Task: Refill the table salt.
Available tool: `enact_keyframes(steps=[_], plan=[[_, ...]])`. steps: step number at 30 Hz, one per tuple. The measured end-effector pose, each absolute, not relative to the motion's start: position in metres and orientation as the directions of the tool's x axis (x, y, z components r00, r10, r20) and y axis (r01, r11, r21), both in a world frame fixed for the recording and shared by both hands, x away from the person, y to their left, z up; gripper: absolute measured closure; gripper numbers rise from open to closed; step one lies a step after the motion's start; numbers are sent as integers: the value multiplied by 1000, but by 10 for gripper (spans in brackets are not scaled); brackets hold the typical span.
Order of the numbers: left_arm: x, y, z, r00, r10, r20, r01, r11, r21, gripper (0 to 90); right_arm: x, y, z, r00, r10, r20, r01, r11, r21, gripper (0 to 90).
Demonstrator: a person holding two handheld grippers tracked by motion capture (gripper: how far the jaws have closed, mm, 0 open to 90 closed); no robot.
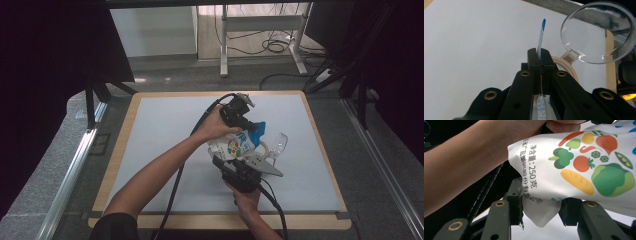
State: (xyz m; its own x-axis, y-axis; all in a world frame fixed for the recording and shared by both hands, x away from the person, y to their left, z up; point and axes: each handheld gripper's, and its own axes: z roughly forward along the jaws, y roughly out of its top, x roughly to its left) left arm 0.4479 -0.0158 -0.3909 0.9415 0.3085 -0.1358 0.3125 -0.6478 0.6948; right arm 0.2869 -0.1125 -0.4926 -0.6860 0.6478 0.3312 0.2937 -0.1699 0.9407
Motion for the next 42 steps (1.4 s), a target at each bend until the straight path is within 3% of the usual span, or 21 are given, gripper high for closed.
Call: enact_keyframes(steps=[42], plan=[[447, -15, -389, 943, 305, -132, 307, -648, 696, 900, 286, -114, -489, -689, 644, 333, 287, -181, 941, 606]])
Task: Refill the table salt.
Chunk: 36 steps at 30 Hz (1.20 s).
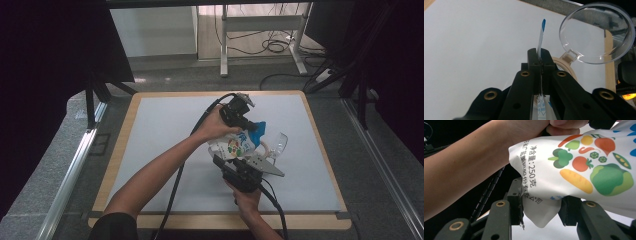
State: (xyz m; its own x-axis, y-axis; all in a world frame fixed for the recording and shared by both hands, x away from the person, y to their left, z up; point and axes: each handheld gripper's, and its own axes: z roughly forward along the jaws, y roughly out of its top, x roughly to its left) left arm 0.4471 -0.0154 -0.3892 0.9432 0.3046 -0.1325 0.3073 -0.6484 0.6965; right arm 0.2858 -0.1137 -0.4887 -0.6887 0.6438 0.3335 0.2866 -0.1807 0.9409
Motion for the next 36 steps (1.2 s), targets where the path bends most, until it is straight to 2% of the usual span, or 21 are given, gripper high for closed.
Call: enact_keyframes(steps=[36], plan=[[449, -17, -390, 944, 301, -137, 308, -649, 696, 900, 285, -115, -487, -681, 654, 329, 274, -188, 943, 608]])
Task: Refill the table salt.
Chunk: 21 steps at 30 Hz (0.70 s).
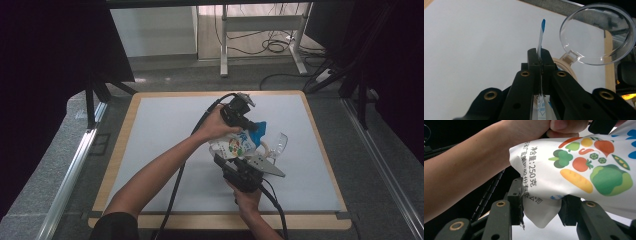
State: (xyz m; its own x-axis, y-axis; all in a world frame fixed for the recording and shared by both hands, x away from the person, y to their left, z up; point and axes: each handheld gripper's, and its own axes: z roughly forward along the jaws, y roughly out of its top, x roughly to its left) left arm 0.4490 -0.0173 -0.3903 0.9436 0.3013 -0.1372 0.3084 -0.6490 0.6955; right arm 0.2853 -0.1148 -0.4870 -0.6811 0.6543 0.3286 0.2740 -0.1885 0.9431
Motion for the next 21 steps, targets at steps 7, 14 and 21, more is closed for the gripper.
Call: enact_keyframes(steps=[7, 14, 21], plan=[[449, -17, -390, 943, 302, -138, 309, -648, 696, 900, 286, -115, -487, -684, 653, 325, 269, -188, 944, 609], [449, -15, -390, 942, 306, -137, 311, -647, 696, 900, 286, -114, -487, -687, 651, 323, 266, -188, 945, 610], [449, -14, -390, 941, 309, -136, 312, -645, 697, 900, 286, -113, -487, -688, 649, 324, 268, -188, 945, 610]])
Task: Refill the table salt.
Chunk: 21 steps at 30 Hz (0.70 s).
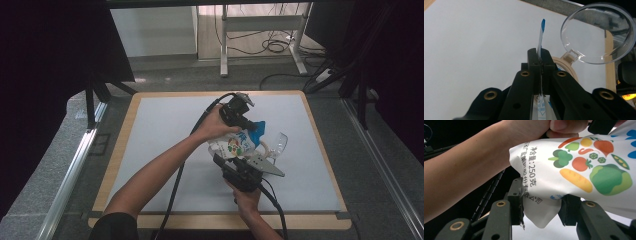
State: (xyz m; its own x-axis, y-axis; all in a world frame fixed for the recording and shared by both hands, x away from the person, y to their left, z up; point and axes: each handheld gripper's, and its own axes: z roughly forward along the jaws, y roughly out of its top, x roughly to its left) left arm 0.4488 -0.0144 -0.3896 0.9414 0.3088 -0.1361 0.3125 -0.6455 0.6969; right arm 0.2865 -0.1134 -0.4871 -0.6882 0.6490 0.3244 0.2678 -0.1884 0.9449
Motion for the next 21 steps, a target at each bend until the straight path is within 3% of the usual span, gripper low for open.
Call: enact_keyframes(steps=[21], plan=[[450, -15, -391, 942, 308, -135, 311, -649, 694, 900, 288, -114, -488, -689, 650, 320, 269, -182, 946, 610]])
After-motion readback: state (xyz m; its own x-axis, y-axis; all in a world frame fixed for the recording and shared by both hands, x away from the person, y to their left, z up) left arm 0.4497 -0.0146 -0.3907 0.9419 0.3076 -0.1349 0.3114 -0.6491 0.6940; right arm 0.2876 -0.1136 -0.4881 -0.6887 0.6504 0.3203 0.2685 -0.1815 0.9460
